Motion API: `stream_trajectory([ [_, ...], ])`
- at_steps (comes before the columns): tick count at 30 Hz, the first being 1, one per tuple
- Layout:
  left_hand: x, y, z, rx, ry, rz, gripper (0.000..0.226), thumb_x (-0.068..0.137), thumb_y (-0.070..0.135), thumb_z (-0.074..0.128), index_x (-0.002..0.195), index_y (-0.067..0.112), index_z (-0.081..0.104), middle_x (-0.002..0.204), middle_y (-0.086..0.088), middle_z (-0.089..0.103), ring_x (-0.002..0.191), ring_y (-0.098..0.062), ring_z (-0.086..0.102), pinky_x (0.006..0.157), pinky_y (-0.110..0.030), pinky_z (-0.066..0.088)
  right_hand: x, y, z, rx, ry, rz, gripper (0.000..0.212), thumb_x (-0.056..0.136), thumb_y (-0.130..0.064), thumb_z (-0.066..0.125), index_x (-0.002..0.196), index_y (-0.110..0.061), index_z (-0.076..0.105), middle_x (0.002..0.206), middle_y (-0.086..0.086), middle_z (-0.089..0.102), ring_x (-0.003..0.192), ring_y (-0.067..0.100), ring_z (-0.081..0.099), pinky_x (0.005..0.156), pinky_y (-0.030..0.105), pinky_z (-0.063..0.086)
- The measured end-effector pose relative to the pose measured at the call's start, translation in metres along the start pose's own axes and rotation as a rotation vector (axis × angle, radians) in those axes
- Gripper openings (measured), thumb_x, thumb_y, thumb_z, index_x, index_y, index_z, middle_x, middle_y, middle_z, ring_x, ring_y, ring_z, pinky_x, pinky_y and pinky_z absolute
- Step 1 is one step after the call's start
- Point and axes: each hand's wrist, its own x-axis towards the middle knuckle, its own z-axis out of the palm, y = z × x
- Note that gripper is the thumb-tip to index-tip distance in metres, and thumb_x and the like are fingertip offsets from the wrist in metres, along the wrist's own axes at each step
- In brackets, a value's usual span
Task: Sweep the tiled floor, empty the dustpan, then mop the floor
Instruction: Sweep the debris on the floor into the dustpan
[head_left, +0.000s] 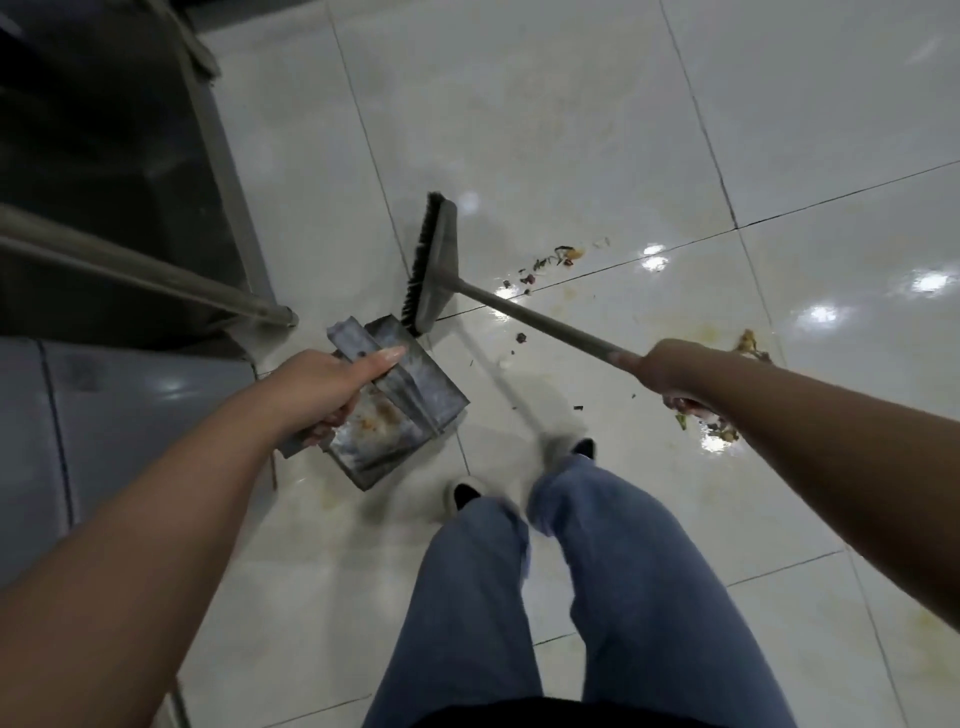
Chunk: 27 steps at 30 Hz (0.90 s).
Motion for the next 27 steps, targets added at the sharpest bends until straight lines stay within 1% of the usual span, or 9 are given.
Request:
stream_trajectory([
  [3, -0.009, -0.019, 0.004, -0.013, 0.07, -0.017, 0.063, 0.072, 0.068, 0.058, 0.05, 0.013, 0.038, 0.03, 0.002, 0.032, 0.024, -0.012, 0.028, 0.031, -0.018, 0.025, 0.008, -0.01, 0.01, -0.099, 0.026, -0.064, 0.064, 0.092, -0.056, 0.039, 0.11, 0.003, 0.054, 0.063, 0.012, 0.049, 0.05, 0.021, 0.046, 0.047, 0.025, 0.037],
  [7, -0.011, -0.03, 0.022, 0.082, 0.192, -0.045, 0.062, 0.07, 0.068, 0.059, 0.048, 0.013, 0.043, 0.036, -0.002, 0.043, 0.036, -0.02, 0.042, 0.044, -0.022, 0.033, 0.025, 0.023, 0.001, -0.163, 0.073, -0.028, 0.069, 0.093, -0.055, 0.039, 0.128, 0.004, 0.049, 0.117, 0.021, 0.06, 0.103, 0.033, 0.06, 0.088, 0.036, 0.046],
  [10, -0.006, -0.025, 0.041, 0.095, 0.188, -0.057, 0.064, 0.068, 0.069, 0.06, 0.047, 0.011, 0.043, 0.029, 0.0, 0.039, 0.033, -0.02, 0.04, 0.044, -0.024, 0.033, 0.031, 0.067, -0.017, -0.194, 0.051, 0.007, 0.07, 0.092, -0.055, 0.041, 0.127, 0.005, 0.05, 0.11, 0.021, 0.062, 0.083, 0.029, 0.06, 0.08, 0.035, 0.045],
  [12, -0.005, -0.016, 0.053, 0.119, 0.152, -0.078, 0.066, 0.066, 0.072, 0.059, 0.049, 0.01, 0.044, 0.027, 0.0, 0.039, 0.031, -0.02, 0.039, 0.045, -0.024, 0.034, 0.034, 0.106, -0.025, -0.109, -0.007, 0.045, 0.071, 0.092, -0.051, 0.043, 0.13, 0.009, 0.045, 0.12, 0.027, 0.056, 0.087, 0.033, 0.059, 0.081, 0.036, 0.046],
  [14, -0.007, -0.009, 0.06, 0.153, 0.136, -0.1, 0.068, 0.063, 0.075, 0.057, 0.049, 0.01, 0.046, 0.029, -0.003, 0.042, 0.032, -0.021, 0.04, 0.048, -0.026, 0.037, 0.032, 0.145, -0.031, -0.046, -0.047, 0.117, 0.075, 0.093, -0.051, 0.042, 0.136, 0.01, 0.037, 0.103, 0.028, 0.057, 0.083, 0.034, 0.058, 0.072, 0.036, 0.05],
  [16, -0.009, 0.0, 0.068, 0.169, 0.124, -0.104, 0.07, 0.064, 0.077, 0.055, 0.046, 0.01, 0.046, 0.032, -0.007, 0.044, 0.032, -0.022, 0.041, 0.05, -0.028, 0.038, 0.025, 0.183, -0.043, -0.069, -0.046, 0.209, 0.079, 0.091, -0.056, 0.038, 0.136, 0.008, 0.038, 0.064, 0.014, 0.042, 0.052, 0.018, 0.038, 0.046, 0.025, 0.031],
  [18, -0.014, 0.012, 0.077, 0.191, 0.117, -0.097, 0.072, 0.065, 0.078, 0.052, 0.043, 0.011, 0.045, 0.035, -0.011, 0.045, 0.032, -0.022, 0.042, 0.05, -0.028, 0.038, 0.02, 0.214, -0.057, -0.085, -0.021, 0.26, 0.077, 0.09, -0.06, 0.038, 0.122, 0.009, 0.05, 0.058, 0.011, 0.035, 0.047, 0.012, 0.025, 0.045, 0.022, 0.019],
  [24, -0.027, 0.053, 0.091, 0.176, 0.141, -0.056, 0.069, 0.068, 0.074, 0.054, 0.044, 0.01, 0.045, 0.032, -0.004, 0.043, 0.029, -0.017, 0.041, 0.039, -0.021, 0.036, 0.016, 0.244, -0.086, -0.029, 0.038, 0.22, 0.063, 0.088, -0.058, 0.045, 0.076, 0.004, 0.05, 0.04, 0.003, 0.032, 0.038, 0.01, 0.024, 0.042, 0.015, 0.02],
  [27, -0.029, 0.069, 0.092, 0.208, 0.14, -0.031, 0.069, 0.07, 0.074, 0.051, 0.044, 0.011, 0.043, 0.031, -0.002, 0.043, 0.034, -0.019, 0.043, 0.047, -0.026, 0.034, 0.016, 0.226, -0.092, -0.066, 0.025, 0.162, 0.064, 0.089, -0.059, 0.042, 0.075, 0.003, 0.049, 0.034, 0.001, 0.034, 0.023, 0.009, 0.023, 0.035, 0.009, 0.02],
])
